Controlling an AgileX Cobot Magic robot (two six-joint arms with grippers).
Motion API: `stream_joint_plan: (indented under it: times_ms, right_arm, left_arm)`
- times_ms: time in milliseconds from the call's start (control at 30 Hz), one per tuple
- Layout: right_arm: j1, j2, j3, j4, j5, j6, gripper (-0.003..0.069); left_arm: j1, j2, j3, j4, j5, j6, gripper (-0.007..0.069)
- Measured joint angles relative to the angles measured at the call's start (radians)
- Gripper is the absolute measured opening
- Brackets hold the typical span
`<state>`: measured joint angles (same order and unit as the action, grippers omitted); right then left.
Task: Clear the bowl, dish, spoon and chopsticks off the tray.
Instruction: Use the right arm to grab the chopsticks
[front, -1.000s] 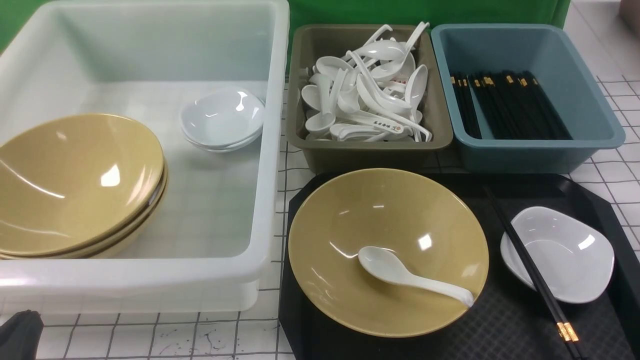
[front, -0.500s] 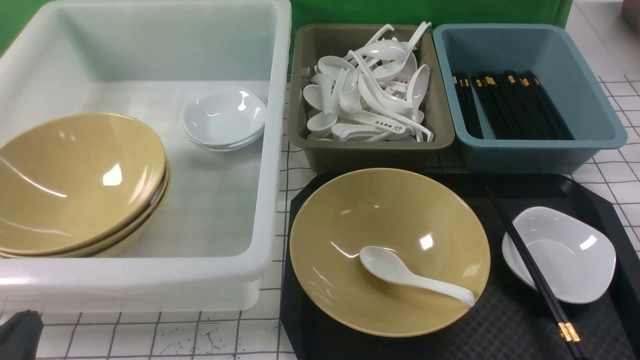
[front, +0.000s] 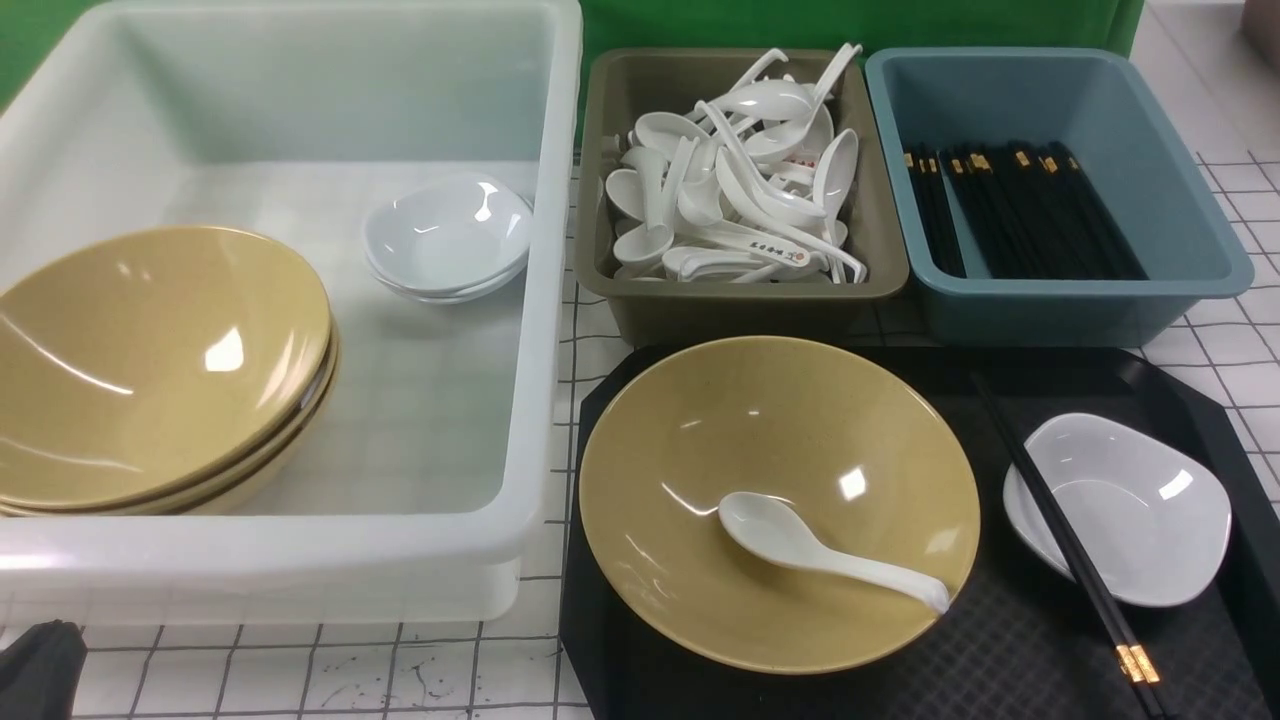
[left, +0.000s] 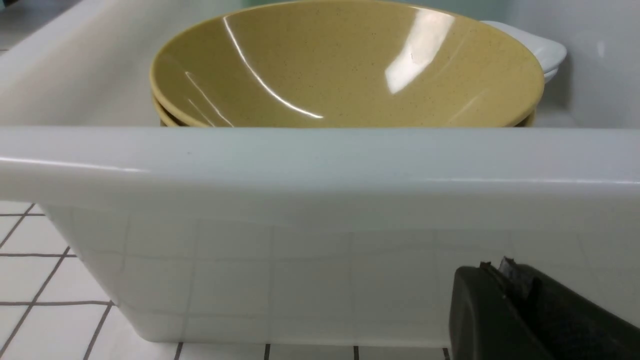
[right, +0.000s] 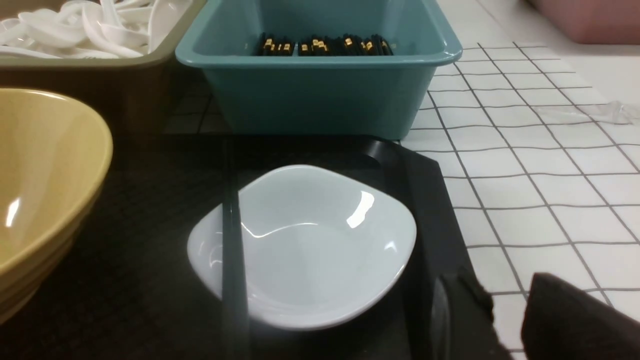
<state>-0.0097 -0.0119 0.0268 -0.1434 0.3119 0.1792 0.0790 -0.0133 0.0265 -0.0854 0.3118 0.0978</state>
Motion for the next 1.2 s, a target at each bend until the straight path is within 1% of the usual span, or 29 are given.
stream_joint_plan:
  times_ms: [300,433,500,567,600,633,667,700,733,767,833,933,1067,1133,1200]
  right_arm:
    - [0.0,0.0,0.0,0.0,0.0,0.0,0.0237]
    - [0.0,0.0,0.0,0.0,0.0,0.002,0.0237]
    - [0.0,0.0,0.0,0.0,-0.002,0.032,0.0237]
    - [0.0,0.0,0.0,0.017,-0.015,0.141,0.0237]
    - [0.0,0.0,0.0,0.028,-0.027,0.222,0.0237]
    - [0.0,0.0,0.0,0.043,-0.052,0.363,0.0237]
    - [0.0,0.0,0.0,0.053,-0.065,0.431,0.0237]
    - [0.0,0.0,0.0,0.063,-0.095,0.596,0.0237]
    - [0.0,0.0,0.0,0.065,-0.104,0.642,0.0237]
    - [0.0,0.0,0.0,0.07,-0.123,0.756,0.0237]
    - [0.0,0.0,0.0,0.075,-0.128,0.87,0.0237]
    - [0.0,0.0,0.0,0.075,-0.114,0.874,0.0237]
    - [0.0,0.0,0.001,0.076,-0.088,0.819,0.0237]
    - [0.006,0.0,0.001,0.079,-0.085,0.79,0.0237]
    - [0.014,0.0,0.0,0.079,-0.082,0.764,0.0236]
  left_arm:
    - [0.0,0.0,0.0,-0.021,-0.002,0.0,-0.0013]
    - [0.0,0.0,0.0,-0.134,-0.014,-0.008,-0.0013]
    - [0.0,0.0,0.0,-0.226,-0.034,-0.04,-0.0013]
    - [0.0,0.0,0.0,-0.407,-0.062,-0.122,-0.0013]
    - [0.0,0.0,0.0,-0.538,-0.074,-0.183,-0.0013]
    - [0.0,0.0,0.0,-0.668,-0.085,-0.231,-0.0013]
    - [0.0,0.0,0.0,-0.728,-0.09,-0.254,-0.0013]
    - [0.0,0.0,0.0,-0.833,-0.099,-0.293,-0.0013]
    - [0.0,0.0,0.0,-0.862,-0.1,-0.301,-0.0013]
    - [0.0,0.0,0.0,-0.939,-0.108,-0.313,-0.0013]
    - [0.0,0.0,0.0,-1.002,-0.118,-0.313,-0.0013]
    - [0.0,0.0,0.0,-1.019,-0.121,-0.313,-0.0013]
    - [0.0,0.0,-0.001,-1.023,-0.107,-0.3,-0.0013]
    - [0.0,0.0,-0.037,-1.014,-0.074,-0.22,-0.0013]
    - [0.0,0.0,-0.072,-1.002,-0.059,-0.166,-0.0013]
